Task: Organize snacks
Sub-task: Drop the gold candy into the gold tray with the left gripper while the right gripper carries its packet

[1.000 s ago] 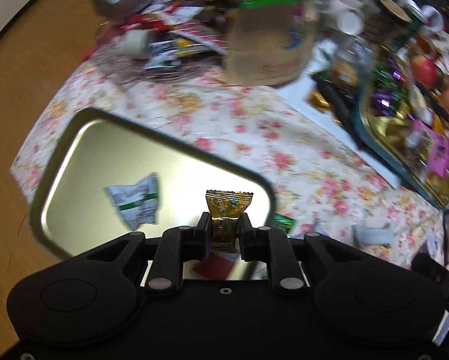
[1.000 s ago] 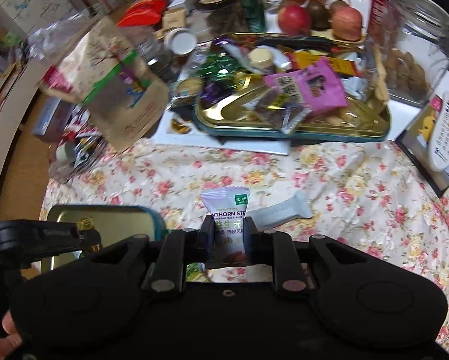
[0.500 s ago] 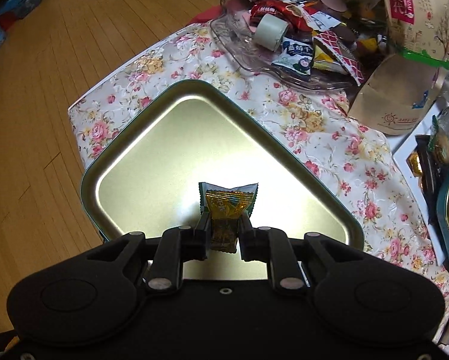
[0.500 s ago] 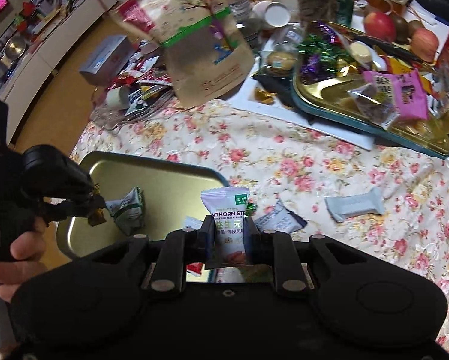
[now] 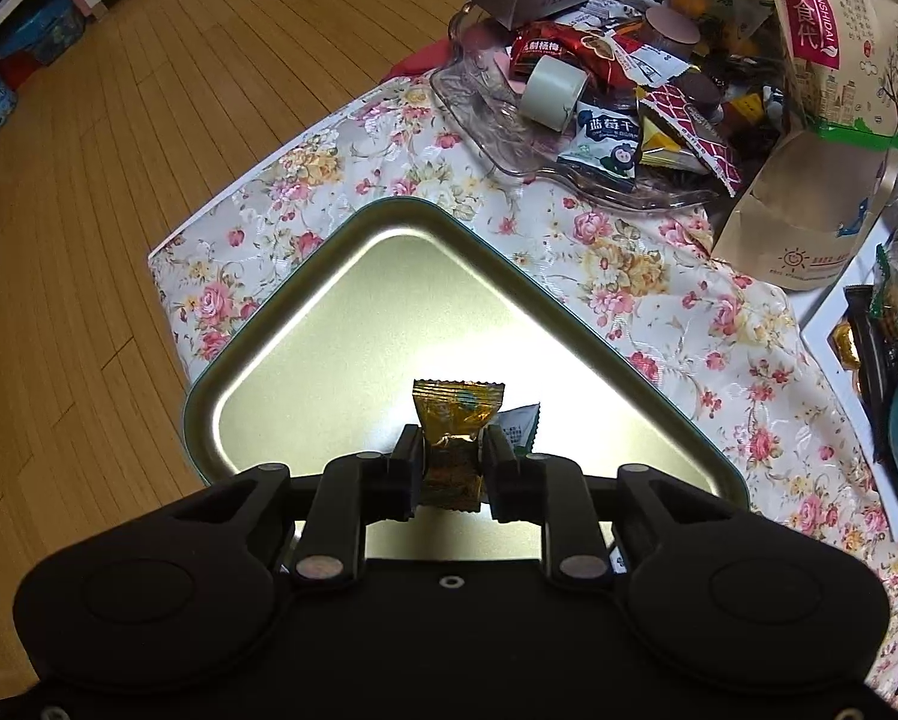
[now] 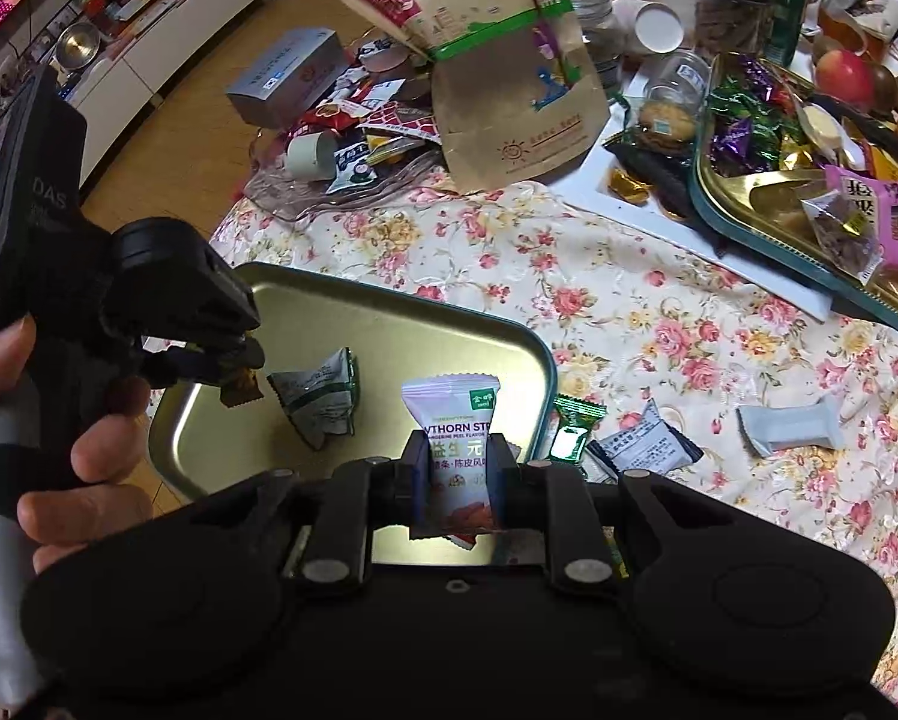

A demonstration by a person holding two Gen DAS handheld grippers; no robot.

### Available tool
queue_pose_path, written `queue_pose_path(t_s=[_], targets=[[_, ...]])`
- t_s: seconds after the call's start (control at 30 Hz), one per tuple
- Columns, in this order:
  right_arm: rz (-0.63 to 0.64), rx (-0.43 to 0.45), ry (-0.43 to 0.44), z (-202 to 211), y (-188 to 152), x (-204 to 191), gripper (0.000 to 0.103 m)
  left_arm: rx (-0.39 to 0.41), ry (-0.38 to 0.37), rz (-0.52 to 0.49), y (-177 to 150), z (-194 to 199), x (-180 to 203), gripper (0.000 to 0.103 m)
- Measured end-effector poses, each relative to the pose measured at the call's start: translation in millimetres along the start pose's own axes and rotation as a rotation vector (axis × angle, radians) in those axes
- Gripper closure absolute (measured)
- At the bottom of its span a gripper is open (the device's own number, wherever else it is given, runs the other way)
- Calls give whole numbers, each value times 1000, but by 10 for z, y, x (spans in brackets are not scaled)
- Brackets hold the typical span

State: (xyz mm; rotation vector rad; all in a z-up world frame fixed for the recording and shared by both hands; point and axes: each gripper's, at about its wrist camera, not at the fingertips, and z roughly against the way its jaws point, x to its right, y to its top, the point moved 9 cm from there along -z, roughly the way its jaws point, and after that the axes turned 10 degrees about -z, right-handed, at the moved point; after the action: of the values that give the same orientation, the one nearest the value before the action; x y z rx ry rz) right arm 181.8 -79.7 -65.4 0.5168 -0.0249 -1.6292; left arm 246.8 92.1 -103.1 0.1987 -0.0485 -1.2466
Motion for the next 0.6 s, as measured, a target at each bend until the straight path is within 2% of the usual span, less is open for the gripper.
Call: queue_pose_path(t_s=[0.17,0.27,0.37,0.43,0.53,0.6], targets=[[10,-11,-2,-44,-19,-30,82,-15,-2,-24,-15,-27,21,72],[12,-12,-1,-52,-17,-36,82,32,-73,-22,32,65,64,70],[9,-11,1,-46,-10,-22,82,76,-41,-21,72,139,38,69],[4,-9,1,-37,-4,-13,82,70,-17,-15,78,125,5,69],[-2,-7,6,-22,6,-2,82,34,-47,10,61,60,-11,69],[-6,-5,10,-11,19,1,82,24,-39,11,46,36,-12,69]])
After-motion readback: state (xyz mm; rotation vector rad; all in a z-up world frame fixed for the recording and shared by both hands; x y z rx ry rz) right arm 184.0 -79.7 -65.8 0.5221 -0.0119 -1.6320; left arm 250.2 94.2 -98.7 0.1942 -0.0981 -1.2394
